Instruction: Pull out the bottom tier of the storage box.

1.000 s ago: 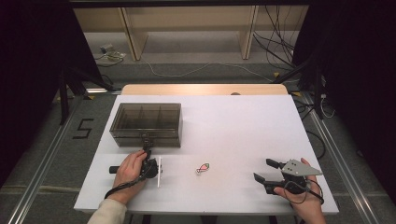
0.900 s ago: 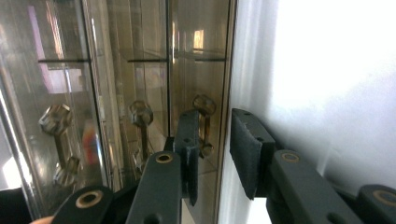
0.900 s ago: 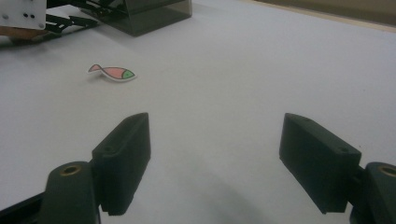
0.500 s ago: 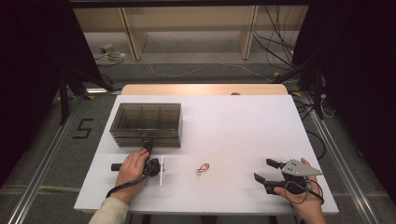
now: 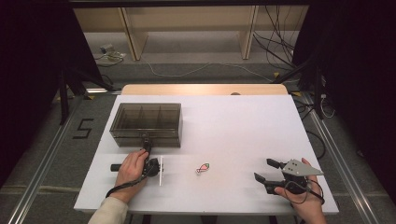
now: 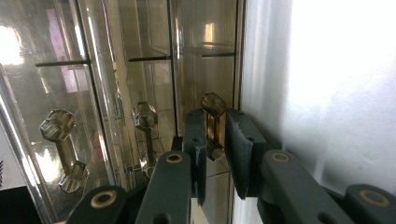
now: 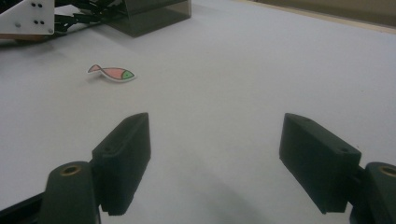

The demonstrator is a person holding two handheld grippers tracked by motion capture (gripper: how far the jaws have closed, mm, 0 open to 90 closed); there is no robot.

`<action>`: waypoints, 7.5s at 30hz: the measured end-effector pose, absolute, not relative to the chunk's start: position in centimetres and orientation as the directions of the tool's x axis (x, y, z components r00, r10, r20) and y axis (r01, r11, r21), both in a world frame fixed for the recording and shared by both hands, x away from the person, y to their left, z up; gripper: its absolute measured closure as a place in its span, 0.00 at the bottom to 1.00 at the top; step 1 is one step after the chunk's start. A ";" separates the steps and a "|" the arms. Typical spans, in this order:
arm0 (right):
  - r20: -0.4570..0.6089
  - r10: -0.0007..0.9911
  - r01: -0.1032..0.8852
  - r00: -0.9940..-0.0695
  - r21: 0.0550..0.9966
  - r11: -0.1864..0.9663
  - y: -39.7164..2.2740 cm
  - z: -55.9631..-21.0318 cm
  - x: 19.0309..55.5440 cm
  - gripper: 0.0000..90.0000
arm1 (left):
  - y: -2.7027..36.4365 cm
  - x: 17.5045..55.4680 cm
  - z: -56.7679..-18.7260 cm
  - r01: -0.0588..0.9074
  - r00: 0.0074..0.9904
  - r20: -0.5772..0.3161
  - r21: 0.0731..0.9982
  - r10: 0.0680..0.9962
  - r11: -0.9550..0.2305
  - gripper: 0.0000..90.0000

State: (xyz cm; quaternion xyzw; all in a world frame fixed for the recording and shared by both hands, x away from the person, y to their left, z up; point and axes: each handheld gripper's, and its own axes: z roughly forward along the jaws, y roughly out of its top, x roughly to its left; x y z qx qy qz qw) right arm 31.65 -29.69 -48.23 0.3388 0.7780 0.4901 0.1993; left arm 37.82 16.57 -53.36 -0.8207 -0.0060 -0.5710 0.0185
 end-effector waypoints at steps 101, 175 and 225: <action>0.017 0.726 0.331 -0.687 0.898 0.292 -29.7 -48.2 31.6 0.29 | 17.0 35.0 -53.4 -0.011 0.371 0.926 0.080 0.070 -0.997 0.78; 0.014 0.721 0.327 -0.692 0.897 0.297 -29.3 -48.1 31.6 0.29 | 22.4 35.4 -46.7 0.337 0.575 0.403 0.676 0.712 -0.655 0.34; 0.019 0.724 0.331 -0.690 0.897 0.292 -29.5 -48.0 31.7 0.29 | 25.0 42.1 -46.1 0.350 0.797 0.340 0.411 0.498 -0.842 0.51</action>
